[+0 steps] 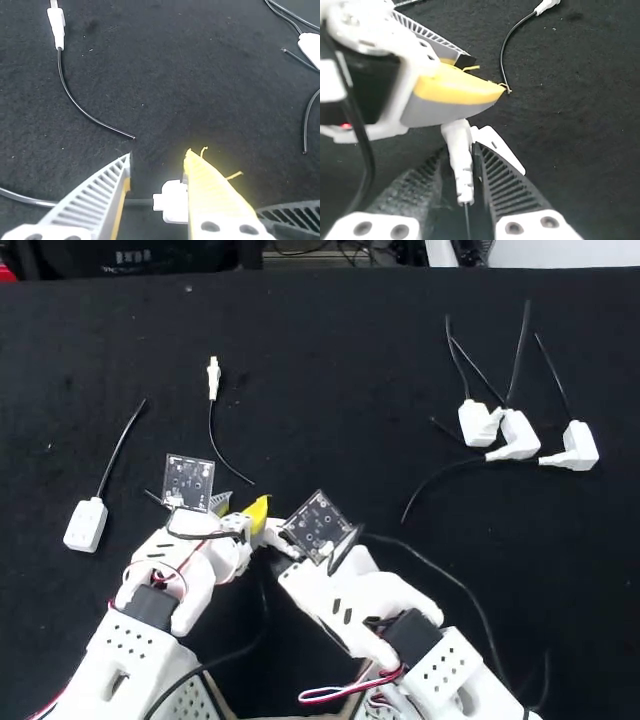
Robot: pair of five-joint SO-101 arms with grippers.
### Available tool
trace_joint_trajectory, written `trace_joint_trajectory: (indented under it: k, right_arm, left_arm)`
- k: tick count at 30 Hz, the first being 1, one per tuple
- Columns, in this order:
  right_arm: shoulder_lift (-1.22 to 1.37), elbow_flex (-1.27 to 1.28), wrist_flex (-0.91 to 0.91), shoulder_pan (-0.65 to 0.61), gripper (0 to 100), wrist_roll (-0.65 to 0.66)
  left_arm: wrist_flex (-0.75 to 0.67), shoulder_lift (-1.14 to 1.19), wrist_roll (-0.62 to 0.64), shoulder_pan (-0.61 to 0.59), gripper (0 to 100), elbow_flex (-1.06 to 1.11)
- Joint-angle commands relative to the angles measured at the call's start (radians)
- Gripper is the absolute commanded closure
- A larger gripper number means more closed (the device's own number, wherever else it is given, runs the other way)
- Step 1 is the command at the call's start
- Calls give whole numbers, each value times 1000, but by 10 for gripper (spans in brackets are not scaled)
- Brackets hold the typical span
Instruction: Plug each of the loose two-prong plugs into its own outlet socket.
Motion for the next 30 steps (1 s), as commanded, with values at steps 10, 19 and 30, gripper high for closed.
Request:
trace_joint_trajectory:
  k: [10,19,30]
  right_arm:
    - [-30,-13,-63,52,988,-41]
    - [-21,18,-43,52,988,23]
    - [-19,-19,110,58,988,72]
  left_arm:
    - [-40,8,-5,22,820,27]
    - [-41,6,-3,1,820,-10]
    - [-38,6,-2,-128,820,-68]
